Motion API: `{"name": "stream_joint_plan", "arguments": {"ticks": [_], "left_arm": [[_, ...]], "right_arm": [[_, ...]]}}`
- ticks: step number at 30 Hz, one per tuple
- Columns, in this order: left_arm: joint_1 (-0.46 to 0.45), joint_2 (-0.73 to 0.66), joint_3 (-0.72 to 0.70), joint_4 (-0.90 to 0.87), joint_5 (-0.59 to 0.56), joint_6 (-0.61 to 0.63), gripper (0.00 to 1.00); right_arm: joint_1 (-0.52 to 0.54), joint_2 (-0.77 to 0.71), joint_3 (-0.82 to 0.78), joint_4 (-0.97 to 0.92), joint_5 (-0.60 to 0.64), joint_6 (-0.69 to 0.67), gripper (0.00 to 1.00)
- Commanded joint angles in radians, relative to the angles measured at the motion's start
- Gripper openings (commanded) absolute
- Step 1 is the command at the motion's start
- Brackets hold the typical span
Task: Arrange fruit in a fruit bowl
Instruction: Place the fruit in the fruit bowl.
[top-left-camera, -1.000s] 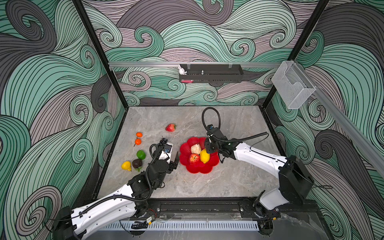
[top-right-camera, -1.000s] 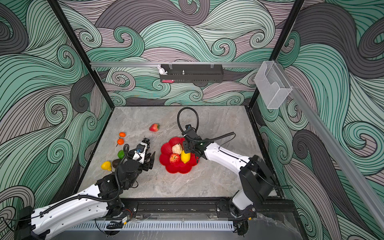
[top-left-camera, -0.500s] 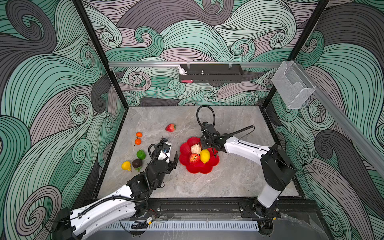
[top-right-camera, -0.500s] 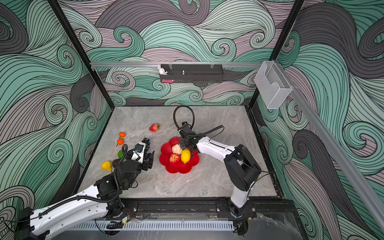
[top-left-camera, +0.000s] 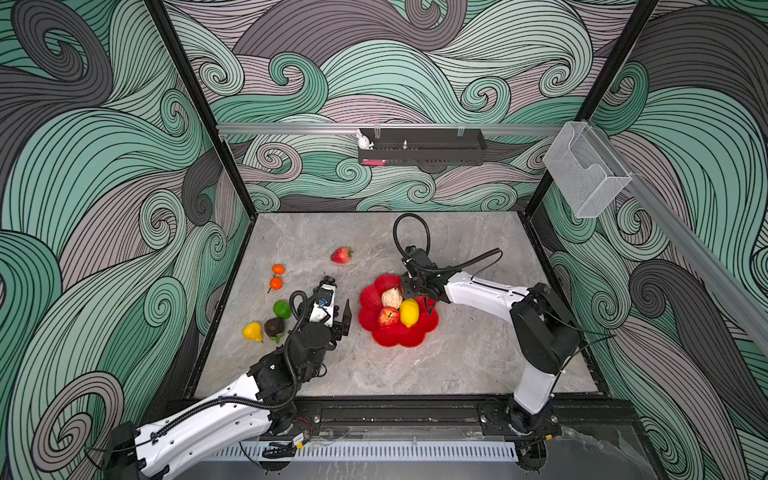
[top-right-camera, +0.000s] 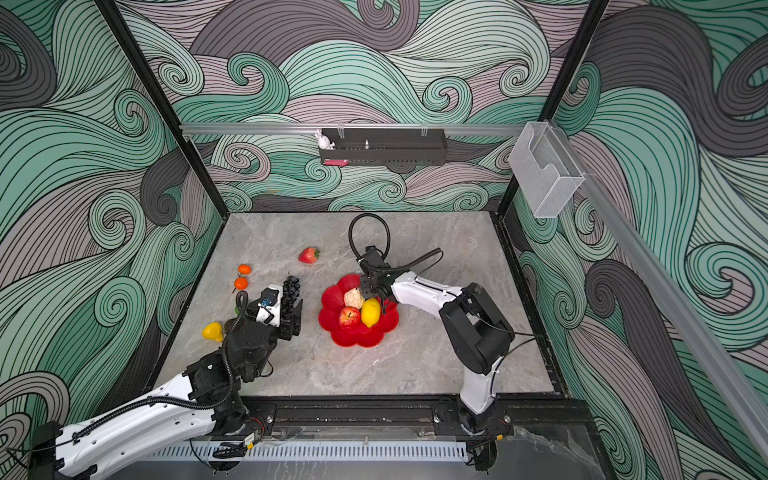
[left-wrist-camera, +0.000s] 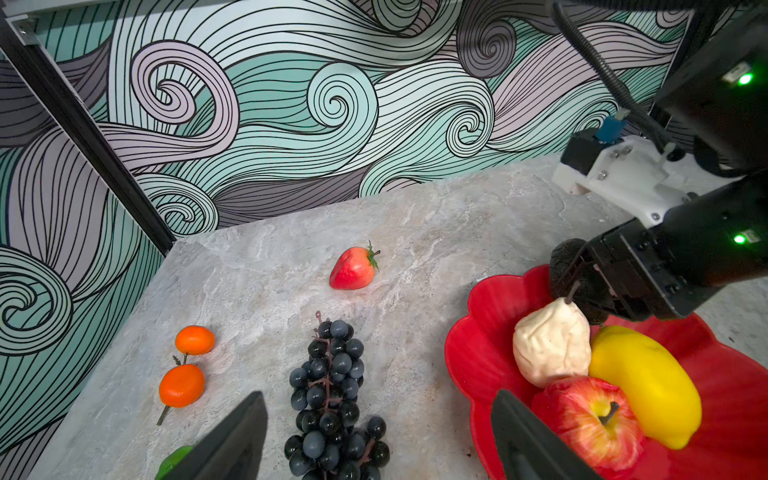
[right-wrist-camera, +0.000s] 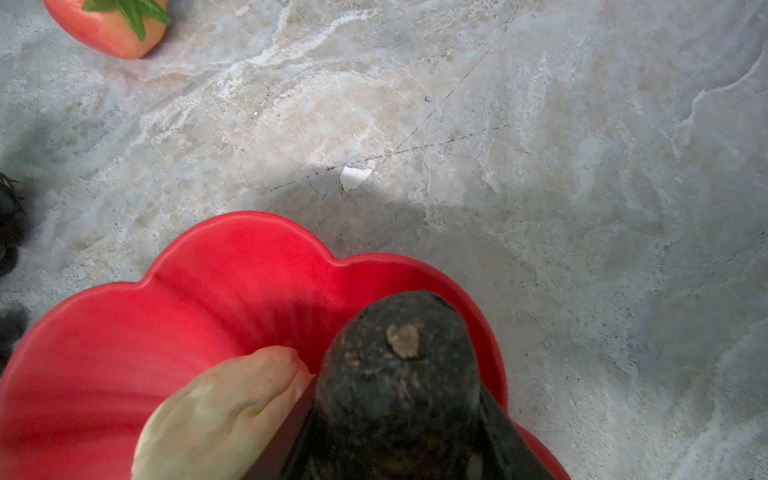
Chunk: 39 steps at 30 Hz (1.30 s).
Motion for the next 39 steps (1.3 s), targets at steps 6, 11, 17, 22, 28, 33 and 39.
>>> {"name": "stream_joint_plan", "arguments": {"ticks": [6, 11, 17, 22, 28, 33, 39], "left_arm": [[0.007, -0.058, -0.012, -0.002, -0.081, -0.022, 0.86], [0.008, -0.075, -0.020, 0.000, -0.088, -0.016, 0.86], [0.008, -0.099, -0.019, -0.021, -0.106, -0.032, 0.86], [0.009, -0.127, -0.033, -0.011, -0.112, -0.020, 0.86], [0.010, -0.163, -0.043, -0.018, -0.129, -0.028, 0.86], [0.018, -0.149, -0.065, 0.043, -0.115, -0.010, 0.86], [0.063, -0.044, -0.030, 0.033, -0.033, -0.057, 0.85]], "right_arm": [[-0.006, 0.004, 0.019, 0.005, -0.021, 0.023, 0.51], [-0.005, -0.007, 0.017, 0.001, -0.017, 0.026, 0.56], [-0.007, -0.029, 0.017, -0.019, -0.014, 0.037, 0.59], [-0.008, -0.048, 0.016, -0.033, -0.004, 0.042, 0.64], [-0.011, -0.098, 0.006, -0.057, -0.007, 0.053, 0.66], [-0.015, -0.192, -0.019, -0.095, 0.005, 0.061, 0.67], [-0.015, -0.394, -0.115, -0.134, 0.000, 0.071, 0.69]]}}
